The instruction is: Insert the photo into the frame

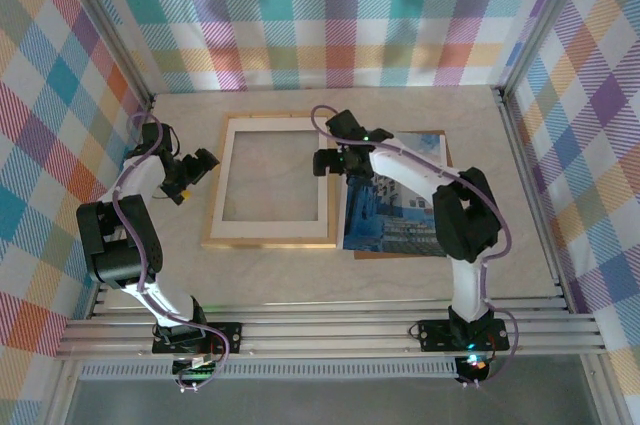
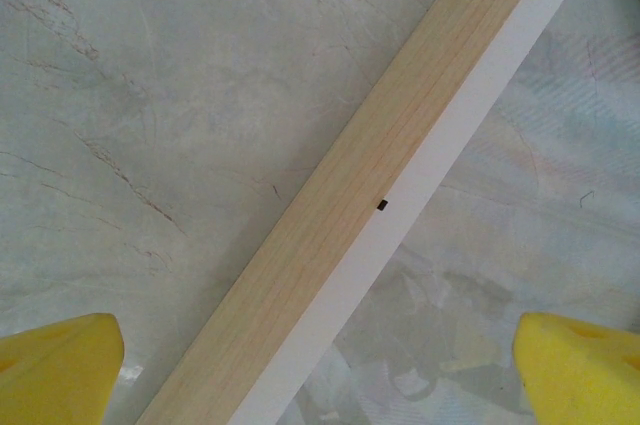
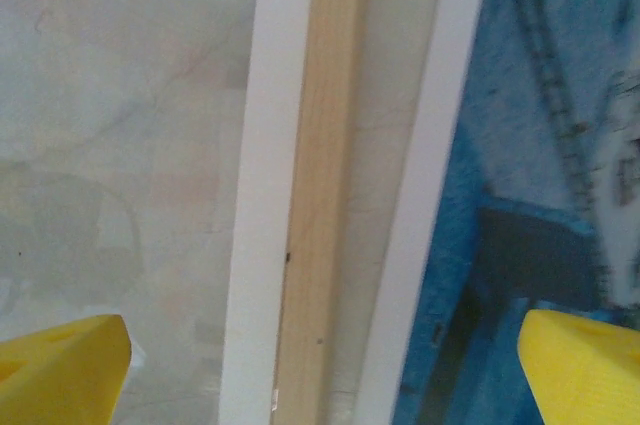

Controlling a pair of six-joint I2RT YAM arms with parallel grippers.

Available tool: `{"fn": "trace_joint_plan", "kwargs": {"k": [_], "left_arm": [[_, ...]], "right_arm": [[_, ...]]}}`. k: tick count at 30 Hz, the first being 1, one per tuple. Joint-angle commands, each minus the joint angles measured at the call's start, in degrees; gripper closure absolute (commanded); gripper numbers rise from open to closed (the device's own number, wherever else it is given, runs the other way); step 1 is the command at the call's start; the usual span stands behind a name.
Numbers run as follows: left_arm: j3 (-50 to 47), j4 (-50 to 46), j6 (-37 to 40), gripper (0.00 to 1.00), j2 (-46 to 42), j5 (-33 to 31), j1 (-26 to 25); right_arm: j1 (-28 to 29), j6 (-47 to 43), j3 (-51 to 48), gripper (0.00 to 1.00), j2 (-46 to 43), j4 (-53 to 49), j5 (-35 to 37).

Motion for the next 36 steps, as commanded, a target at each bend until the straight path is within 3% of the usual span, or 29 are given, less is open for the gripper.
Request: {"fn": "trace_joint_plan", "kwargs": {"k": [1,11,17,22,27,36], "left_arm": [[-0.31,-1.74,1.38,0.00,-2.47,-0.66,-0.93],[-0.42,-1.74,3.28,0.00,-6.22,-2.72,-6.06],[3.79,-4.94,2.97,0.00,-7.59,-2.81,-12.53],[8.78,-7.29,0.91,0.00,-7.71,-3.36,-21.34],[10.79,-2.80,-4.45,0.00,-5.19,-4.85,-33.20],[20.16,4.30,-10.87,0.00,12.28,-4.92,-52.74]], "right_arm": [[-2.85,-2.77,-0.42,0.01,-4.17,-2.74,5.05],[-15.44,-4.32,-13.29,0.01,-16.38,-3.05,3.91],[-23.46,-2.31,-23.89,0.01,-23.31,-2.31,-1.13],[-29.63,0.19,-33.09,0.01,-26.89,-0.85,-6.90],[-35.26,0.18,-39.97,0.00,-30.42,2.21,-13.38],[-40.86,-0.26,-45.53,0.22,-31.33,7.35,-17.65]]}}
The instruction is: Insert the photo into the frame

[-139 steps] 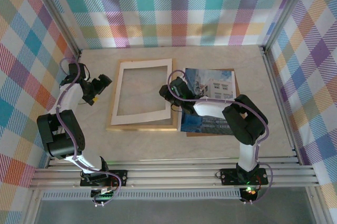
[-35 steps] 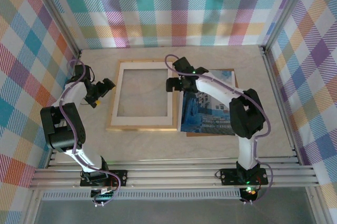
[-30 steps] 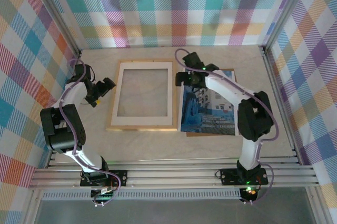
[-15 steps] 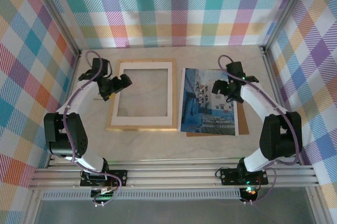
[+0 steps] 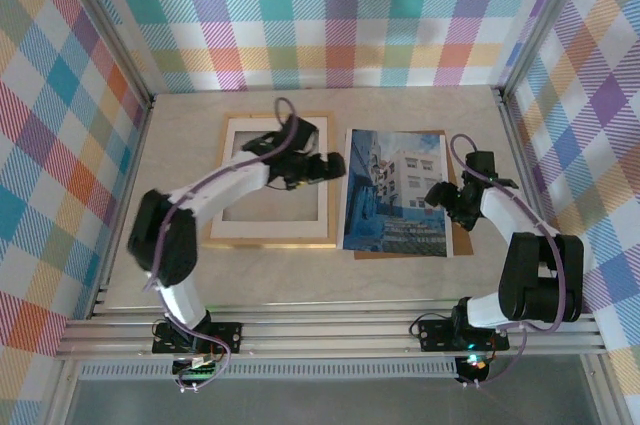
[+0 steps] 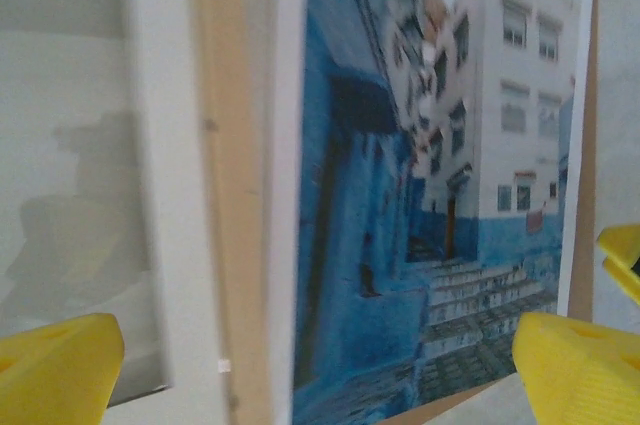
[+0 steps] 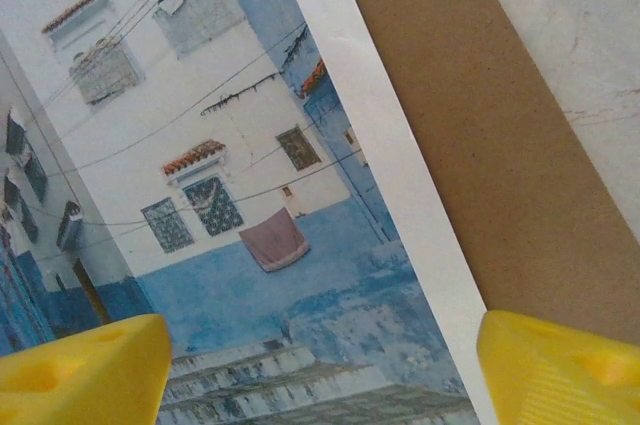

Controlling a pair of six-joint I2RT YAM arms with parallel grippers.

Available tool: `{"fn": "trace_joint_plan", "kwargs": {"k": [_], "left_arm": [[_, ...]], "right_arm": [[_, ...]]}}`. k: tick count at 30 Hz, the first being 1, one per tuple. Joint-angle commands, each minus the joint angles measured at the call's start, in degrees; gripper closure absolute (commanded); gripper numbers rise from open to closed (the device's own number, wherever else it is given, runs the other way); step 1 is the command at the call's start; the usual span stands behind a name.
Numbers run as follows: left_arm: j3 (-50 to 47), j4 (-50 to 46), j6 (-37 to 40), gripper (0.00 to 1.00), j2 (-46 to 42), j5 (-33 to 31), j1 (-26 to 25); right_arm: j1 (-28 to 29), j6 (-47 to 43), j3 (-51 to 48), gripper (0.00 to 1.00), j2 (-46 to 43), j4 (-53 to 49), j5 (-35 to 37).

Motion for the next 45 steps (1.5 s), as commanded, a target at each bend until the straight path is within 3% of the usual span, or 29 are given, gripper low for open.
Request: {"fn": "trace_joint_plan", "kwargs": {"k": [1,5,13,25,28,36,45], "left_arm": [[5.91,1.93,-2.56,0.00,6.55,-0.39,-5.48],[12.20,1.39,-3.22,0.00,14.25,-0.72,-8.90],[15.21,2.81,-5.06,0.00,21.84,-0.40,-10.39],[14.17,2.93,-5.96,0.00,25.01,-0.18,-10.50],[13.77,2.65,-5.99,0.00,24.85,0.07,-10.53],[13.31,2.50,-5.87,0.00,24.92,0.18,-10.52],[15.13,1.52,-5.73,0.00,26.23,1.00,-10.55]], "right_arm": [[-1.83,-0.09,-1.70,0.24,-0.45,3.40,-2.20],[-2.80,-1.18,-1.50,0.29,1.38,5.74,-3.32],[-3.57,-2.80,0.35,0.36,5.34,7.58,-3.75],[-4.00,-1.87,1.22,0.34,9.05,7.28,-1.46],[-4.03,-1.77,1.29,0.28,8.50,6.95,0.42],[-4.03,-1.54,-0.10,0.28,11.30,8.02,-9.90],[-3.97,-3.47,0.62,0.28,4.19,5.47,-15.36]]}}
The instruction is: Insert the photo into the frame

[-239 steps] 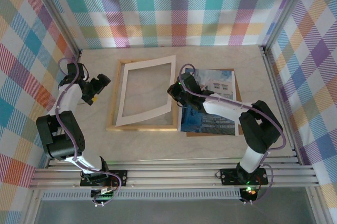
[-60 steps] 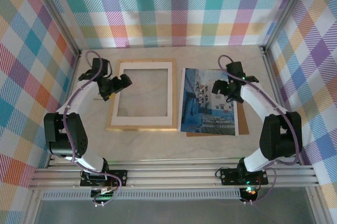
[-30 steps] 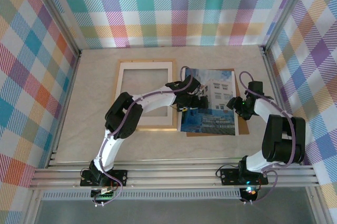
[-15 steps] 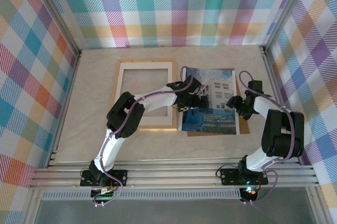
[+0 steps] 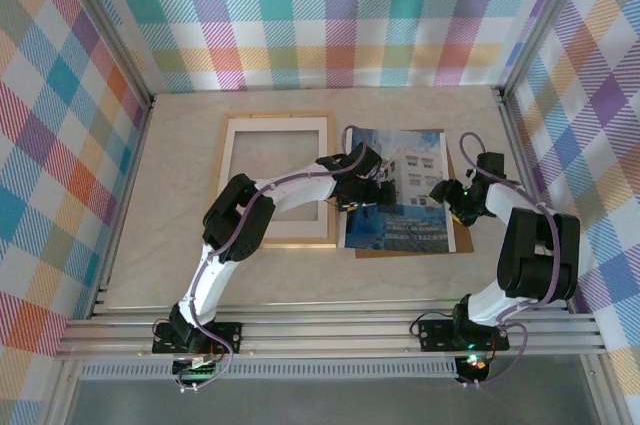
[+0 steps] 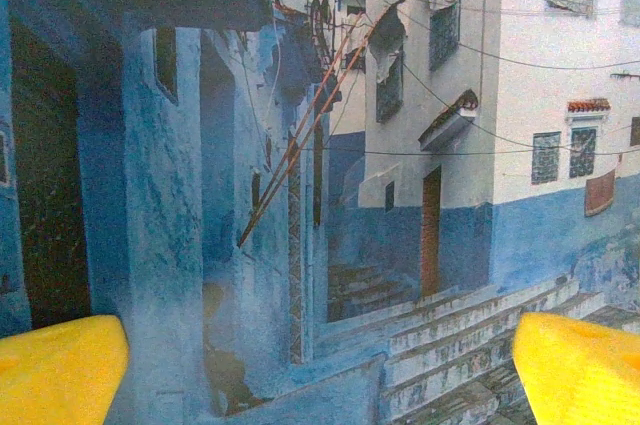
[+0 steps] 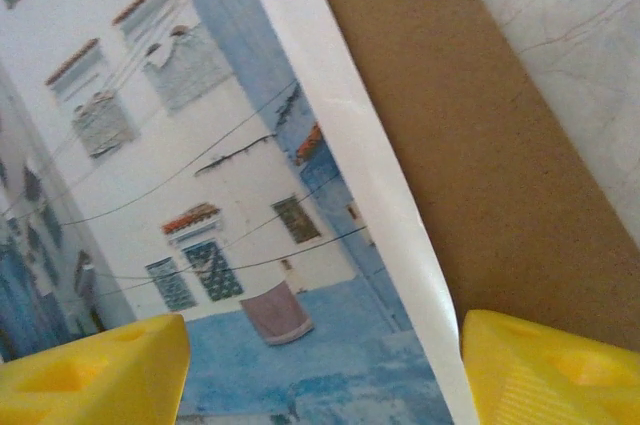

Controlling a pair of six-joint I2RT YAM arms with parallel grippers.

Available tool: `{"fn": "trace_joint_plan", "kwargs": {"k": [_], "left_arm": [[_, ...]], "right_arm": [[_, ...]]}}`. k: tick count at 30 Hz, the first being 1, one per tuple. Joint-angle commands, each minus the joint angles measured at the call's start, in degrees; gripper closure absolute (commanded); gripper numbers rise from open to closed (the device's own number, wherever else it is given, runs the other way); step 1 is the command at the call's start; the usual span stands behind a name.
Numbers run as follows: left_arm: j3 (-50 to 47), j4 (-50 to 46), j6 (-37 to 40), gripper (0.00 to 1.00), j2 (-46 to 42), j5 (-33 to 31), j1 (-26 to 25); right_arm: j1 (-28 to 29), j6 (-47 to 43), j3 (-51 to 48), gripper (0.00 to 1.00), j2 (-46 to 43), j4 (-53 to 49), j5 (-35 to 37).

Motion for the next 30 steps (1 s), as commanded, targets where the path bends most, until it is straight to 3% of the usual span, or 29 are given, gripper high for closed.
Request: {"fn": "trace_joint_plan", "kwargs": {"k": [1,12,30], "left_arm": [[0.53,-1.99,-0.14,0.00,3.42,1.17,-0.18],[0.02,-2.26,0.00,0.00,2.82,1.06,-0.18],[0.20,-1.16,-0.67,0.00,2.81,1.92,-0.23]], "right_arm": [[0.77,-1.64,0.52,0.29,-3.35,-2.74,-6.55],[0.78,-1.42,0.11,0.29,-4.88,-3.77,-7.81],[0.67,4.04,-2.11,0.37,-3.08,-9.59,1.61]]}}
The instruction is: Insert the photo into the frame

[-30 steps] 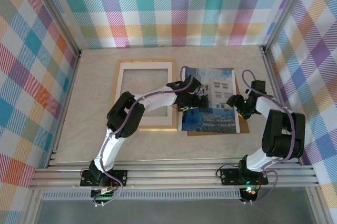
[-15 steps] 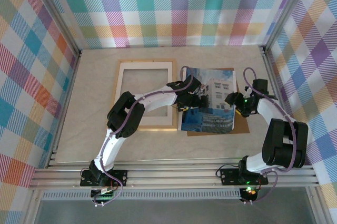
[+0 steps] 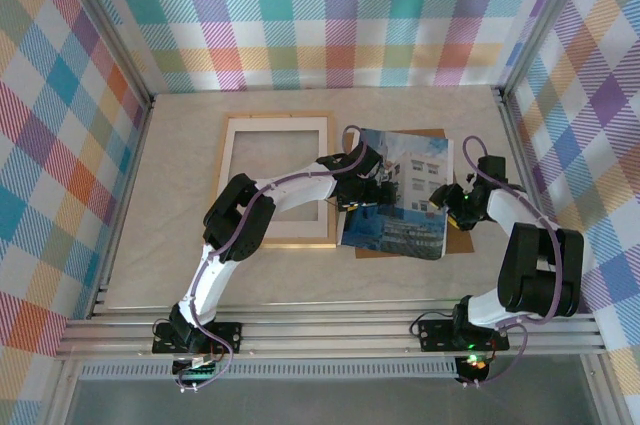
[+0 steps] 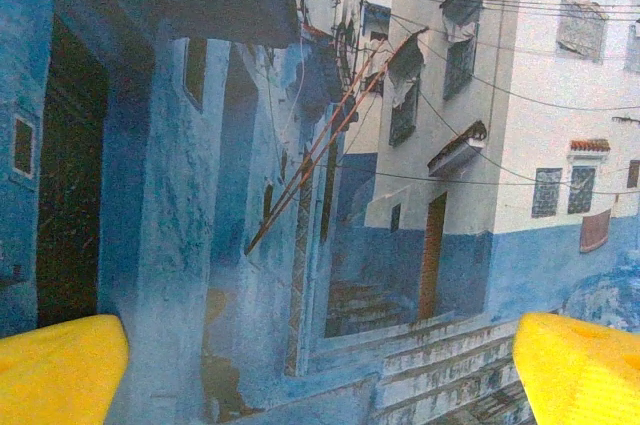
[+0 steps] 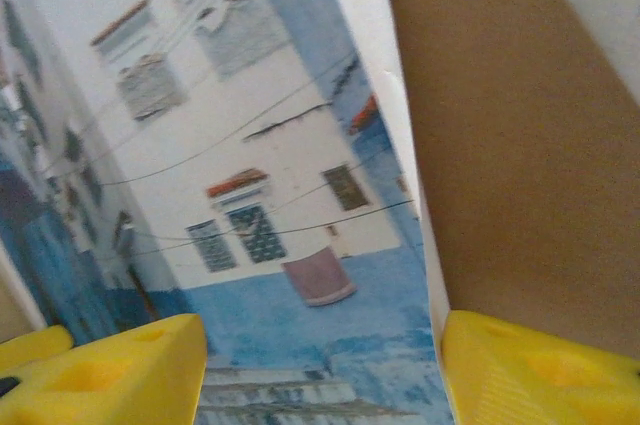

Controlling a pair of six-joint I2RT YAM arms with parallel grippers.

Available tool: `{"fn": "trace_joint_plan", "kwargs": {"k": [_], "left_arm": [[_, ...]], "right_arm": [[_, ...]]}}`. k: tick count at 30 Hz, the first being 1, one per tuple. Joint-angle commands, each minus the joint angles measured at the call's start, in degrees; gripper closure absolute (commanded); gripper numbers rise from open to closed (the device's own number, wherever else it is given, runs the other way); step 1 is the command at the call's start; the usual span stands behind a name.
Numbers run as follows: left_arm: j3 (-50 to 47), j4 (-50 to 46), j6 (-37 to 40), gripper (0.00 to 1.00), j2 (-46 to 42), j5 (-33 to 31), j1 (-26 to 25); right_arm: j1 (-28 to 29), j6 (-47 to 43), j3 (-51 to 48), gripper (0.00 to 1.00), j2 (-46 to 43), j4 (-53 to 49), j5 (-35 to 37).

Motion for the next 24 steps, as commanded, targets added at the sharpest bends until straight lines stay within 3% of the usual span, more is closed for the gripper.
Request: {"fn": "trace_joint_plan", "kwargs": {"k": [1,6,13,19,24], "left_arm": [[-0.26,-0.45,-0.71,0.00,2.68,1.82,-0.27],[-0.46,-0.05,-0.78,0.00,2.59,1.90,-0.27],[-0.63,0.31,-0.99,0.00,2.81,2.27,-0.28],[-0.27,-0.23,-0.06,0.00,2.50,1.87,-0.27],[3.00,-3.26,3.64,0.00,1.53,1.24,-0.26]], "right_arm": [[0.32,0.39,0.15,0.39,1.44,-5.98,3.03],[0.35,-0.60,0.42,0.45,1.71,-7.28,3.75],[0.32,-2.09,-0.37,0.59,0.09,-5.12,-0.68],[0.34,-3.77,-0.20,0.71,-1.29,-6.72,1.15],[0.34,-4.91,1.43,0.89,-3.07,-9.08,2.32]]}}
